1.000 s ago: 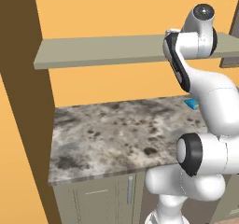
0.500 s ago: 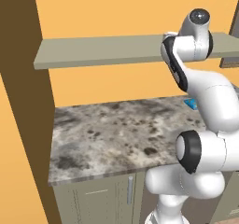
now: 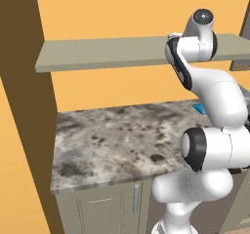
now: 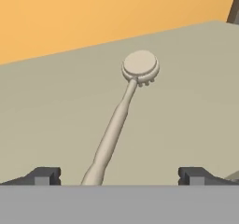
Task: Open the cabinet. Pick the dish brush and place it next to the sink. Then close the cabinet.
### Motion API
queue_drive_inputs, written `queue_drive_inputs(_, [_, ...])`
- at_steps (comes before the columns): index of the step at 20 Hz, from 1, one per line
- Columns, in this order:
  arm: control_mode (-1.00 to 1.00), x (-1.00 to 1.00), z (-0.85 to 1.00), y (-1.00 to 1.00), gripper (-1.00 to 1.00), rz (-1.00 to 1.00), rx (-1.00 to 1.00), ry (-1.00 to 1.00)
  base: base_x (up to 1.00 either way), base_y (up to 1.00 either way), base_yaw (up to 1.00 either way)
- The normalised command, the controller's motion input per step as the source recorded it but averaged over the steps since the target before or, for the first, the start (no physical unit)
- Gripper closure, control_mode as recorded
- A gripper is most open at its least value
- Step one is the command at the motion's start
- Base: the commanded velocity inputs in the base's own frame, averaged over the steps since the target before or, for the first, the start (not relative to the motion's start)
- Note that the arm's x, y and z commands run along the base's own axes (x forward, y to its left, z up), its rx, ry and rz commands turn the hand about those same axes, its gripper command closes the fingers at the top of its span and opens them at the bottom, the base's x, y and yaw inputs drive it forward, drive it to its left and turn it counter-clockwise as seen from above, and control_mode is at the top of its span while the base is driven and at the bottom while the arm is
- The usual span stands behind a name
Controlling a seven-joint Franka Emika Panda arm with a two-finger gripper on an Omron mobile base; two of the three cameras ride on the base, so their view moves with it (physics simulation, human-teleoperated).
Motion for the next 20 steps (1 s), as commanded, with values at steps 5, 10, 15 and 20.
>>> queue_drive_inputs(5, [-1.00,0.14,0.00,0.00,-1.00,0.00,-0.01,0.09,0.00,0.00,0.00])
queue_drive_inputs(10, [-1.00,0.10,0.00,0.00,-1.00,0.00,0.00,0.01,0.00,0.00,0.00])
queue_drive_inputs(15, [-1.00,0.15,-0.06,0.00,-1.00,0.00,0.00,0.00,0.00,0.00,0.00])
queue_drive_inputs(20, [-1.00,0.17,-0.22,0.00,-1.00,0.00,0.00,-0.03,0.00,0.00,0.00])
